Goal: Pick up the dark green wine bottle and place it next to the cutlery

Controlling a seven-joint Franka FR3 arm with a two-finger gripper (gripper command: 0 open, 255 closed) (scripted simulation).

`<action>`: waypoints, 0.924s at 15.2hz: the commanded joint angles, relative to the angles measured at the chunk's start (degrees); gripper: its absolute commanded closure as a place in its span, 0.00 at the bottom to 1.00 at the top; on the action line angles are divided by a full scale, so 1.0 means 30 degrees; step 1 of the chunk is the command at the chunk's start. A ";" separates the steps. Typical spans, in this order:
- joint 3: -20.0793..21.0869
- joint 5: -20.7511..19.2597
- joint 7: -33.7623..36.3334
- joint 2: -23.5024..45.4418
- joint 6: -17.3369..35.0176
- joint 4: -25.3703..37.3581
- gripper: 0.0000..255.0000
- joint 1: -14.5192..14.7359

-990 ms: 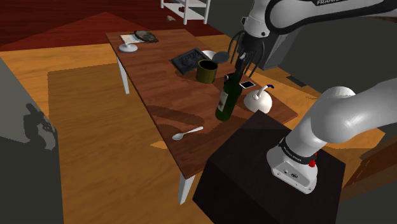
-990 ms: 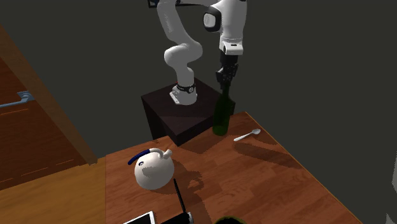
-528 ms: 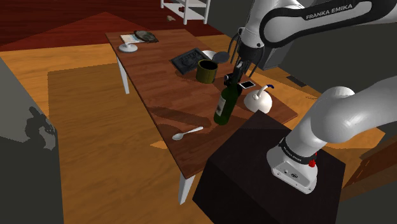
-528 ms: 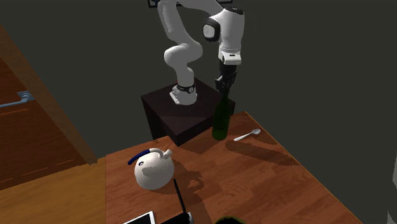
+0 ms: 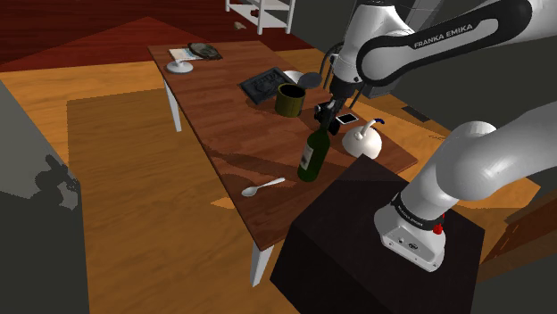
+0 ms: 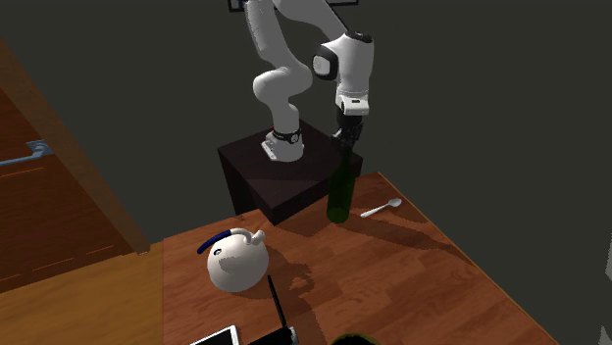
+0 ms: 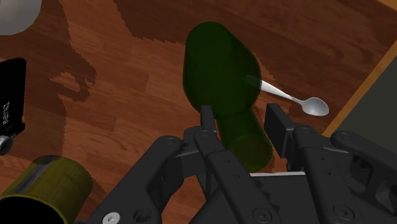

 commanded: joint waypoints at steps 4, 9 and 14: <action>-0.0039 -0.0042 0.0002 0.0436 0.0676 -0.0214 1.00 -0.0024; -0.0040 -0.0042 0.0001 0.0437 0.0677 -0.0215 0.00 -0.0024; -0.0040 -0.0042 0.0001 0.0437 0.0678 -0.0216 0.00 -0.0025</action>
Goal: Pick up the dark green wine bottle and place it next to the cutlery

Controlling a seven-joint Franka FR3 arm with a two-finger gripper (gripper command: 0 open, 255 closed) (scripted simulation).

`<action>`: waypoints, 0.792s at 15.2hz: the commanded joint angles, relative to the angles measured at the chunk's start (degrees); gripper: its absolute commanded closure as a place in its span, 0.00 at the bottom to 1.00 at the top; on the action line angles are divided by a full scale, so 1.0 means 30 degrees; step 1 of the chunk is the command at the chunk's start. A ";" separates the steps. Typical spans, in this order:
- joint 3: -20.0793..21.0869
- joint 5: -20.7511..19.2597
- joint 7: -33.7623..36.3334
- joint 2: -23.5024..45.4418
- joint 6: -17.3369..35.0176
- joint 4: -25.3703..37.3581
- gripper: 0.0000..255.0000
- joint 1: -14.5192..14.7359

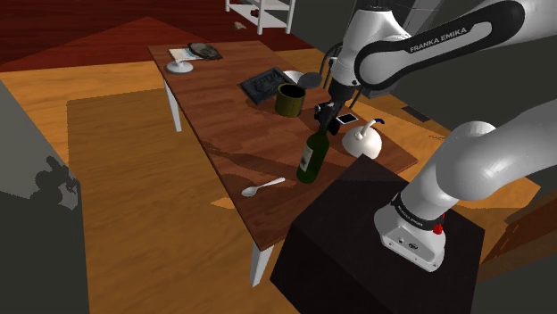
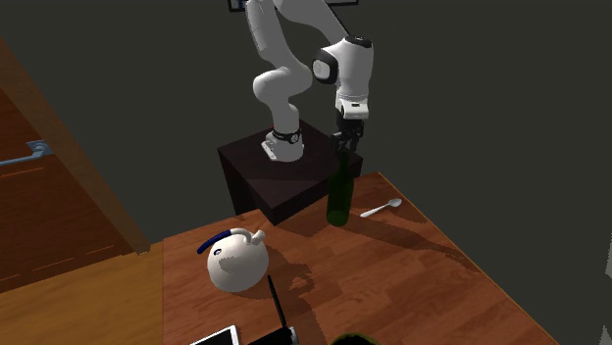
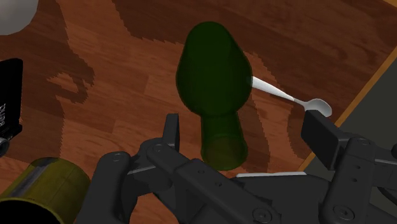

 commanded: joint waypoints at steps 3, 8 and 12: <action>0.0118 0.0148 -0.0042 -0.1394 -0.2481 0.1086 0.00 0.0078; 0.0150 0.0185 -0.0052 -0.1691 -0.3104 0.1411 0.00 0.0096; 0.0150 0.0185 -0.0052 -0.1691 -0.3104 0.1411 0.00 0.0096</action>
